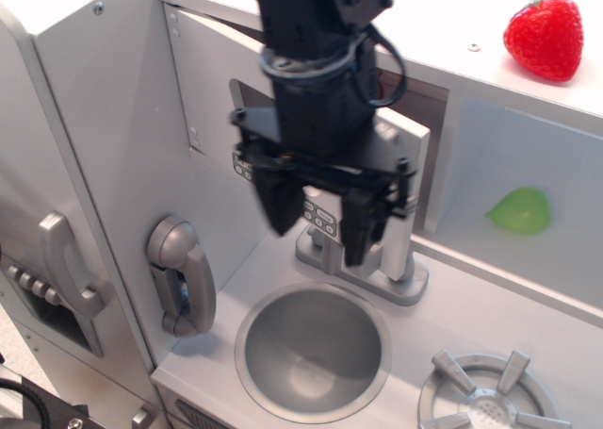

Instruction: Open microwave

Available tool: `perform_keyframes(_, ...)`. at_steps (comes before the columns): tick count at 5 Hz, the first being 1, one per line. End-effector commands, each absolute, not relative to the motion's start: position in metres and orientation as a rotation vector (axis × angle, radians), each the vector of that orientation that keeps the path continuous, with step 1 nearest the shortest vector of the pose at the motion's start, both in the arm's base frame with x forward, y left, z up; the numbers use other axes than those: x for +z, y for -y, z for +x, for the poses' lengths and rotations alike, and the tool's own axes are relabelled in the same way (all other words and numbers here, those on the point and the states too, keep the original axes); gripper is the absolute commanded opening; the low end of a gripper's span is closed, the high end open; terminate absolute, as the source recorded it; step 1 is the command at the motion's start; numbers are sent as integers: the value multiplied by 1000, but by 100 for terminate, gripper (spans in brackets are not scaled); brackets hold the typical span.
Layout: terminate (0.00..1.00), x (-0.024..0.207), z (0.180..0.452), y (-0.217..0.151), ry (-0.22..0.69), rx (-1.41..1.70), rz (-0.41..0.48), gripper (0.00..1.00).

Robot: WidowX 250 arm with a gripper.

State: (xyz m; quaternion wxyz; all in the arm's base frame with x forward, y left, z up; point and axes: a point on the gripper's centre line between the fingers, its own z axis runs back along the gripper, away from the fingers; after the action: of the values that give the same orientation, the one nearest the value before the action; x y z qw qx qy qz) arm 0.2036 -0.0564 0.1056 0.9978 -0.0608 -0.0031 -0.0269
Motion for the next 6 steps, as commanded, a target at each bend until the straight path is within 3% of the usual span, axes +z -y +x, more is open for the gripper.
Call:
perform_keyframes(1, 0, 112, 209, 115, 50, -87, -95, 100)
perform_keyframes(2, 0, 112, 223, 147, 125, -97, -107, 100)
perform_keyframes(4, 0, 133, 273, 176, 169, -131, -130, 100)
perform_keyframes(6, 0, 141, 296, 153, 181, -112, -106, 100)
